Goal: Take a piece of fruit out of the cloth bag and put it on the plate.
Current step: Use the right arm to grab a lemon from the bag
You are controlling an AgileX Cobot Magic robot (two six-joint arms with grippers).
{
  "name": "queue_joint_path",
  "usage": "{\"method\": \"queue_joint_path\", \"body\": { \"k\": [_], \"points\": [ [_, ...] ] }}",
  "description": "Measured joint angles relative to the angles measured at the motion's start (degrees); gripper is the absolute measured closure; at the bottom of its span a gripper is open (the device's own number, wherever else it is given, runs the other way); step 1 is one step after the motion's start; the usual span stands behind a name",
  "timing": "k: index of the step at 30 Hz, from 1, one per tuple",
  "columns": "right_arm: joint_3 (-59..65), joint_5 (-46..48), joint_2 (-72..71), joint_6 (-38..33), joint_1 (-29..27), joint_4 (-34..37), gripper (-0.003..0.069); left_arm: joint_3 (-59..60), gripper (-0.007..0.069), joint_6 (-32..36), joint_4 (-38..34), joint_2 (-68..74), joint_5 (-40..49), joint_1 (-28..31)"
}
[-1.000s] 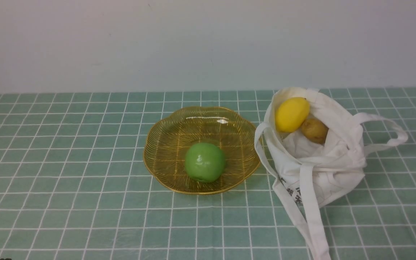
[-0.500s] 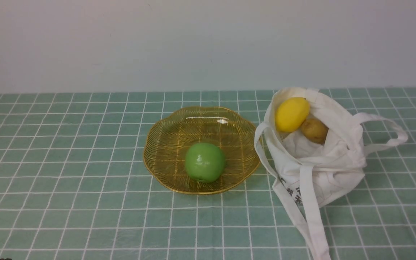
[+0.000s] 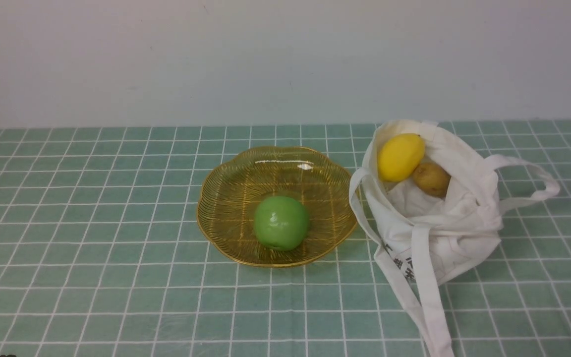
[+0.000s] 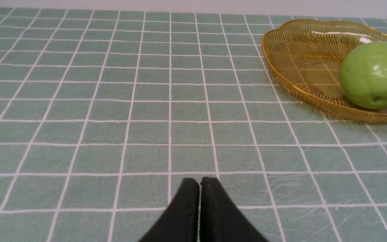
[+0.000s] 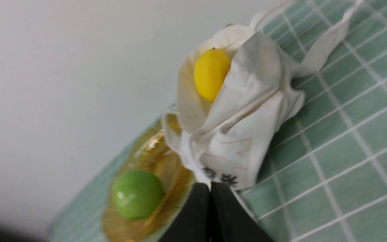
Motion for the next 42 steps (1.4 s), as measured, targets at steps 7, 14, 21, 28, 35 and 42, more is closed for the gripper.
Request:
{"method": "queue_joint_path", "body": {
  "k": [7,14,21,28,35,42],
  "points": [
    [0.0,-2.78,0.0,0.97,0.0,10.46,0.0673,0.0,0.0632,0.0,0.0,0.0,0.0,0.0],
    [-8.31,-2.78,0.15,-14.07,0.0,9.62,0.0673,0.0,0.0632,0.0,0.0,0.0,0.0,0.0],
    [-28.08,9.68,17.4,-25.7,0.0,-5.55,0.0673,0.0,0.0632,0.0,0.0,0.0,0.0,0.0],
    [-39.19,20.47,44.06,-24.17,0.0,-14.1,0.0667,0.0,0.0632,0.0,0.0,0.0,0.0,0.0],
    [-52.92,19.22,69.28,-31.0,0.08,-8.17,0.0573,0.0,0.0632,0.0,0.0,0.0,0.0,0.0],
    [-68.43,21.24,90.9,-39.93,0.22,2.95,0.0263,0.0,0.0632,0.0,0.0,0.0,0.0,0.0]
  ]
}}
